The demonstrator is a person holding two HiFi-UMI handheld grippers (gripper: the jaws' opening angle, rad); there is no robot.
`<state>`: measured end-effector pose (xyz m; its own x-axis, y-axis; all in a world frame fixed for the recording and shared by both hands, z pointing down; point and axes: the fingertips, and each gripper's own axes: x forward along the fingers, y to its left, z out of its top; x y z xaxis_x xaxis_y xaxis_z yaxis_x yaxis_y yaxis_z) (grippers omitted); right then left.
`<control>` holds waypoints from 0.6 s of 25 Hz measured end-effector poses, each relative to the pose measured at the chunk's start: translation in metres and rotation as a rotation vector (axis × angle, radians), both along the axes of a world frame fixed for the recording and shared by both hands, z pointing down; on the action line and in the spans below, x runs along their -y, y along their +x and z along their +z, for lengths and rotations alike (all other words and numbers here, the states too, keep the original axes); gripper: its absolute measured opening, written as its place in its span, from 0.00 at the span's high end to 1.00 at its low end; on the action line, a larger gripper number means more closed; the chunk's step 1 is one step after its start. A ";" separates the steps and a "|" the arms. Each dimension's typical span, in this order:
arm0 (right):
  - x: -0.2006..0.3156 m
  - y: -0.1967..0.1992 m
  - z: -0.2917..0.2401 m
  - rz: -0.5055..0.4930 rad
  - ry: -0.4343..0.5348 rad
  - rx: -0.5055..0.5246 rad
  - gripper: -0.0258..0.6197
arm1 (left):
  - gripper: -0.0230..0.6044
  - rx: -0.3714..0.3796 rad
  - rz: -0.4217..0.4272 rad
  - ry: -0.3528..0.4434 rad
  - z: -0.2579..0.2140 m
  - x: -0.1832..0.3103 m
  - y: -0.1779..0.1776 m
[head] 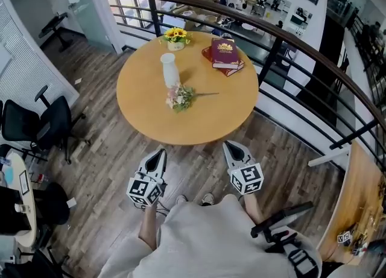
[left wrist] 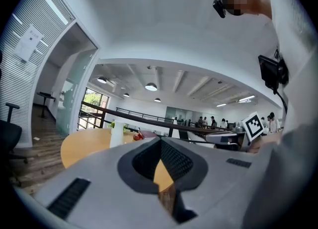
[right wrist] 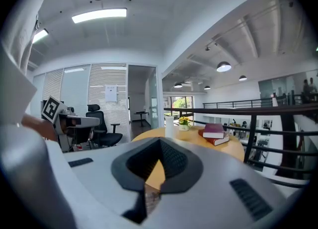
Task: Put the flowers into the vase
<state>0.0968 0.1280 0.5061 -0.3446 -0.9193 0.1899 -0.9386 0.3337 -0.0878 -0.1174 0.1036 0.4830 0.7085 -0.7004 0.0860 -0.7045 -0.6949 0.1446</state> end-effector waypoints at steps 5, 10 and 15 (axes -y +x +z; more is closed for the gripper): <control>-0.003 -0.005 -0.002 -0.012 0.005 0.002 0.95 | 0.95 0.001 -0.001 0.000 -0.001 -0.005 -0.002; -0.007 -0.008 -0.011 -0.051 0.037 0.074 0.95 | 0.95 0.002 -0.005 0.002 -0.004 -0.008 0.002; -0.011 0.004 -0.013 -0.062 0.059 0.075 0.95 | 0.95 0.001 -0.008 0.005 -0.003 -0.010 0.017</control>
<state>0.1006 0.1386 0.4936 -0.4129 -0.9044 0.1074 -0.9073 0.3980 -0.1358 -0.1009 0.1134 0.4798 0.7027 -0.7067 0.0830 -0.7103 -0.6897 0.1406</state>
